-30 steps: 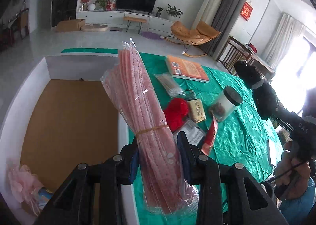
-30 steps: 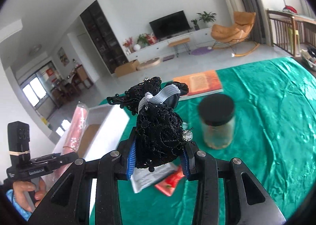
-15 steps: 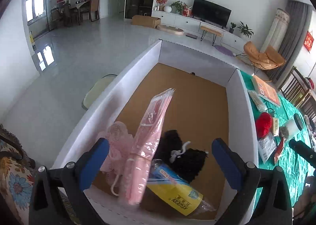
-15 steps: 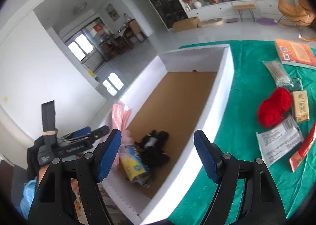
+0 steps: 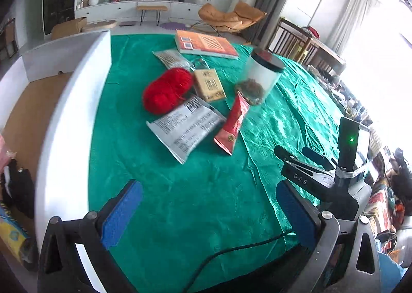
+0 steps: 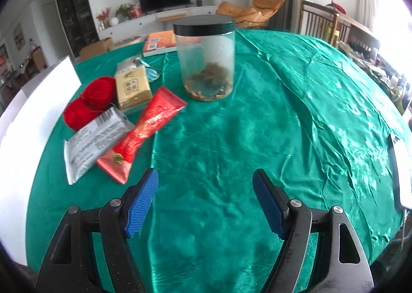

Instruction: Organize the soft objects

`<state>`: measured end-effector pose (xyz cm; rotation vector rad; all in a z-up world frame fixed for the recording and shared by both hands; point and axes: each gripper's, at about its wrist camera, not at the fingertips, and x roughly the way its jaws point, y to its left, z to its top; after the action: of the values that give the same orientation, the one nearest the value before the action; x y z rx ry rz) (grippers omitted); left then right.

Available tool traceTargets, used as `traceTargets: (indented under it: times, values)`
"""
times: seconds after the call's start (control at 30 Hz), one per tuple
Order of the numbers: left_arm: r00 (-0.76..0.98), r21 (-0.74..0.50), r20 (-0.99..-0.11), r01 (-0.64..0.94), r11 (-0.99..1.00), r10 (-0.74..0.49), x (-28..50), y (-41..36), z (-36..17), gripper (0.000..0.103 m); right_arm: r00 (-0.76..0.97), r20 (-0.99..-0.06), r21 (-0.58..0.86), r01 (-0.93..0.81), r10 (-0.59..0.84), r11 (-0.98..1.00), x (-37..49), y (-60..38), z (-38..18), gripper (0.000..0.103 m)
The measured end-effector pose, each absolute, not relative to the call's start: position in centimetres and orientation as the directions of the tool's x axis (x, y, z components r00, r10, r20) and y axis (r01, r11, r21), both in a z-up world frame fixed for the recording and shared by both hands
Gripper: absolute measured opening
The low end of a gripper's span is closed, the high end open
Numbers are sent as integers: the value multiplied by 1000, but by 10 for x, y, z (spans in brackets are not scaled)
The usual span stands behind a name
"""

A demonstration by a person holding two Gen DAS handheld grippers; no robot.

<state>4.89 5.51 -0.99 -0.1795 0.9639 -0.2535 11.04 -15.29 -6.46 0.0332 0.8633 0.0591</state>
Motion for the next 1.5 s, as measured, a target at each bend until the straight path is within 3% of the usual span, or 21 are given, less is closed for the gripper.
traceTargets:
  times: [0.1, 0.2, 0.4, 0.8, 1.5]
  values:
    - [515, -217, -823, 102, 971, -238, 63, 38, -42, 103, 668, -744, -16, -14, -2, 1000, 104, -164, -80, 79]
    - [525, -167, -836, 38, 985, -162, 73, 49, -62, 103, 626, -779, 48, 4, 35, 999, 111, -175, -89, 79]
    - [524, -113, -848, -34, 993, -79, 88, 76, -87, 103, 623, -782, 28, 32, 2, 999, 111, -178, -92, 79]
    - [553, -3, -833, 1, 1000, -3, 90, 74, -103, 103, 623, -782, 9, 30, -12, 1000, 111, -175, -95, 83]
    - [573, -7, -820, -3, 1000, -3, 87, 74, -104, 103, 624, -781, 10, 30, -11, 1000, 111, -175, -95, 84]
